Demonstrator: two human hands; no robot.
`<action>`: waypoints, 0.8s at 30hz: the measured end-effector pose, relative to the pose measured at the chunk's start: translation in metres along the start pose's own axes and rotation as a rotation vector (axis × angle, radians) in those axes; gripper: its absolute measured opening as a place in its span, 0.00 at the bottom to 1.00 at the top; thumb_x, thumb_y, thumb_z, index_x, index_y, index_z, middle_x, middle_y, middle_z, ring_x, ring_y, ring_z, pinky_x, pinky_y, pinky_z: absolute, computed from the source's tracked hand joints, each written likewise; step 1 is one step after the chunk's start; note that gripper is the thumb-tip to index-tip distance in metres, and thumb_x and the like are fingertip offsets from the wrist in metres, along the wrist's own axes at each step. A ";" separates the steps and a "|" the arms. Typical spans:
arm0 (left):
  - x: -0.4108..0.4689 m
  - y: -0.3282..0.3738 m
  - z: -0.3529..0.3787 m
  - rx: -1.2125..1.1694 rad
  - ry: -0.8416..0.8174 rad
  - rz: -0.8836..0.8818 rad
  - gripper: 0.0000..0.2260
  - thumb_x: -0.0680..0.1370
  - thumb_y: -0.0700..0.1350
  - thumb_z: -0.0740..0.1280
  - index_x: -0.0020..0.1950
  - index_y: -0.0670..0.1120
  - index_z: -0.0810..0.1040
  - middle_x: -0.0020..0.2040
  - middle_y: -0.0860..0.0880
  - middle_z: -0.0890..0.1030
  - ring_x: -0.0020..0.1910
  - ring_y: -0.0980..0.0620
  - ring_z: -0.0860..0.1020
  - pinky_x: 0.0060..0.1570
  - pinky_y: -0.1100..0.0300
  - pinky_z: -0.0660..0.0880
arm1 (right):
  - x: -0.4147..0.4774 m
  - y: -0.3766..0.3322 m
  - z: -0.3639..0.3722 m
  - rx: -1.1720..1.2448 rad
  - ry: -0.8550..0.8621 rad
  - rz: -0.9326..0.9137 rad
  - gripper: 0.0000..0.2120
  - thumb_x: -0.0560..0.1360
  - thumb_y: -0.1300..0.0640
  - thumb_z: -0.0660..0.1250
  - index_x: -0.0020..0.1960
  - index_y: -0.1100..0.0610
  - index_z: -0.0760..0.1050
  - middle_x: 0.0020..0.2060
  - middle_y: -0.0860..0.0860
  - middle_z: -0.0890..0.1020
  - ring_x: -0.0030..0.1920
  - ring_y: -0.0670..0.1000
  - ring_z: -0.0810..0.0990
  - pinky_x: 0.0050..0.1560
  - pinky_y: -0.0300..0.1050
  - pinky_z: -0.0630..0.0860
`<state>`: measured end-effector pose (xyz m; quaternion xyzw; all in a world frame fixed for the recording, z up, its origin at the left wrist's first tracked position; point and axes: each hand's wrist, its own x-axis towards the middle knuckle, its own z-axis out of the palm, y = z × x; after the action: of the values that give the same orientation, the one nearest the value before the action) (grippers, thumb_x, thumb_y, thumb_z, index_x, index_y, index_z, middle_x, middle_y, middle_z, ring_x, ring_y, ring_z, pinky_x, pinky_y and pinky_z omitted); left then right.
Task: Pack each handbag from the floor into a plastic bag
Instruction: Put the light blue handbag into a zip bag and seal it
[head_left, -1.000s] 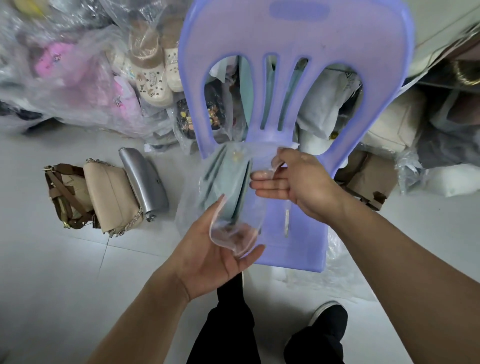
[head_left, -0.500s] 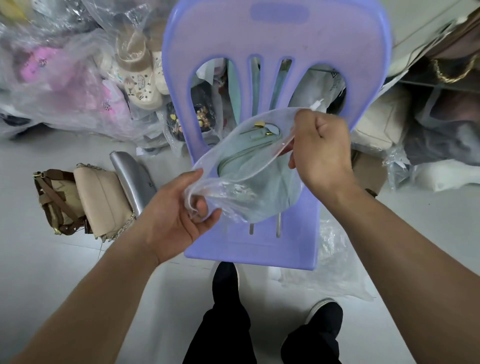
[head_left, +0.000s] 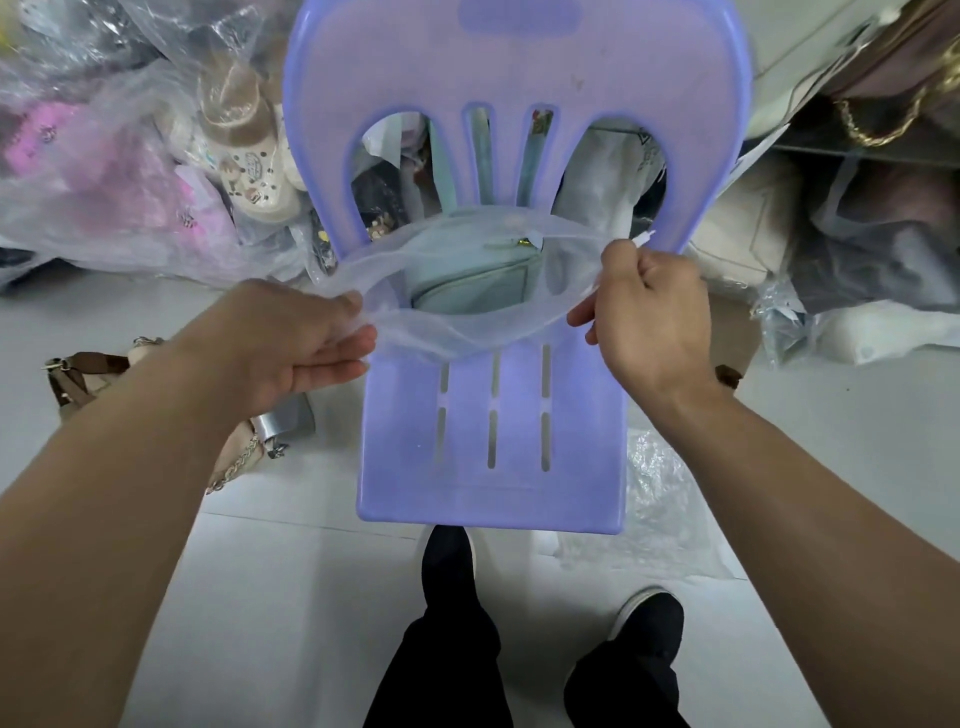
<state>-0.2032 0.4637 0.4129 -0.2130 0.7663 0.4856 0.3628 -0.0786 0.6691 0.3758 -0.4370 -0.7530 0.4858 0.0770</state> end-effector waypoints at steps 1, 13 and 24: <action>0.000 -0.003 0.000 0.006 0.004 0.002 0.17 0.79 0.40 0.70 0.66 0.37 0.73 0.50 0.41 0.83 0.27 0.57 0.82 0.27 0.62 0.80 | 0.000 0.003 0.000 -0.009 -0.002 0.021 0.24 0.80 0.53 0.54 0.33 0.65 0.75 0.29 0.47 0.84 0.34 0.55 0.81 0.36 0.48 0.75; -0.003 -0.007 0.010 -0.224 0.240 0.276 0.11 0.79 0.32 0.63 0.49 0.44 0.82 0.39 0.49 0.83 0.37 0.52 0.85 0.49 0.55 0.83 | 0.017 -0.001 0.007 0.491 0.013 0.299 0.05 0.79 0.59 0.61 0.52 0.55 0.65 0.41 0.56 0.78 0.30 0.54 0.82 0.43 0.56 0.86; -0.044 -0.032 0.081 0.401 0.459 0.983 0.27 0.72 0.41 0.71 0.70 0.47 0.71 0.68 0.44 0.67 0.47 0.64 0.76 0.49 0.50 0.80 | 0.020 0.010 0.003 0.791 -0.294 0.200 0.12 0.83 0.68 0.57 0.51 0.63 0.79 0.47 0.58 0.87 0.51 0.61 0.87 0.54 0.50 0.84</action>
<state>-0.1247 0.5216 0.4060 0.1412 0.9113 0.3839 -0.0476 -0.0864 0.6832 0.3606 -0.3707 -0.4657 0.7993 0.0829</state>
